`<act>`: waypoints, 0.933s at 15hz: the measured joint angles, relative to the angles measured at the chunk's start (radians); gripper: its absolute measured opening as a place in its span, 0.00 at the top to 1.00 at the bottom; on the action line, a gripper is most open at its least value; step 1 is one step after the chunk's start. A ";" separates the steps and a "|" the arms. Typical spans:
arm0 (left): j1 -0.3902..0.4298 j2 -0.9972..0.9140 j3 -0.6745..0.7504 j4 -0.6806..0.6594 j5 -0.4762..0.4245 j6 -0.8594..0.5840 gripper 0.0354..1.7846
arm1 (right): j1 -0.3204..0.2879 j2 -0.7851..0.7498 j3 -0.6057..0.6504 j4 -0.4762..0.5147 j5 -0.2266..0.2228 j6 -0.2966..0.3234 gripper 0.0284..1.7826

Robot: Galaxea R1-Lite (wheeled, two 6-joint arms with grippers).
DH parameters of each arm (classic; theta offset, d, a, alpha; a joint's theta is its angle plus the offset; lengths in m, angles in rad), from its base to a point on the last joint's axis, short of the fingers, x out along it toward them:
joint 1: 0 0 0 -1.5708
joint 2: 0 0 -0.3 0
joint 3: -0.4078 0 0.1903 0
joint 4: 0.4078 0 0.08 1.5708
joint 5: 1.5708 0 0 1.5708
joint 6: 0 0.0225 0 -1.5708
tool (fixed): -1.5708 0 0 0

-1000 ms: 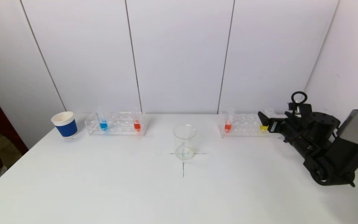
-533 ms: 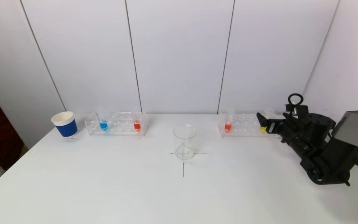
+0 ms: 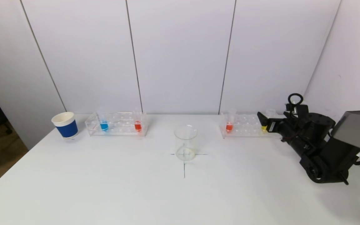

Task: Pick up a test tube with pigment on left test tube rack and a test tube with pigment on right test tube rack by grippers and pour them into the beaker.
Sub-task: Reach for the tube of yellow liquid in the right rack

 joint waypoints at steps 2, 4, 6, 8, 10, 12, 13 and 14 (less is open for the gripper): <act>0.000 0.000 0.000 0.000 0.000 0.000 0.01 | 0.002 0.005 -0.013 0.000 0.000 0.000 0.01; 0.000 0.000 0.000 0.000 0.000 0.001 0.01 | 0.003 0.010 -0.028 0.000 0.000 0.000 0.01; 0.000 0.000 0.000 0.000 0.000 0.000 0.01 | 0.007 0.016 -0.036 0.000 0.000 0.000 0.01; 0.000 0.000 0.000 0.000 0.000 0.000 0.01 | 0.007 0.020 -0.038 0.000 0.000 -0.001 0.01; 0.000 0.000 0.000 0.000 0.000 0.000 0.01 | 0.007 0.020 -0.038 0.000 0.000 0.000 0.01; 0.000 0.000 0.000 0.000 0.000 0.000 0.01 | 0.008 0.022 -0.037 0.000 0.000 0.000 0.01; 0.000 0.000 0.000 0.000 0.000 0.000 0.01 | 0.008 0.023 -0.036 0.000 0.000 0.000 0.01; 0.000 0.000 0.000 0.000 0.000 0.000 0.01 | 0.008 0.024 -0.036 0.000 0.000 0.000 0.01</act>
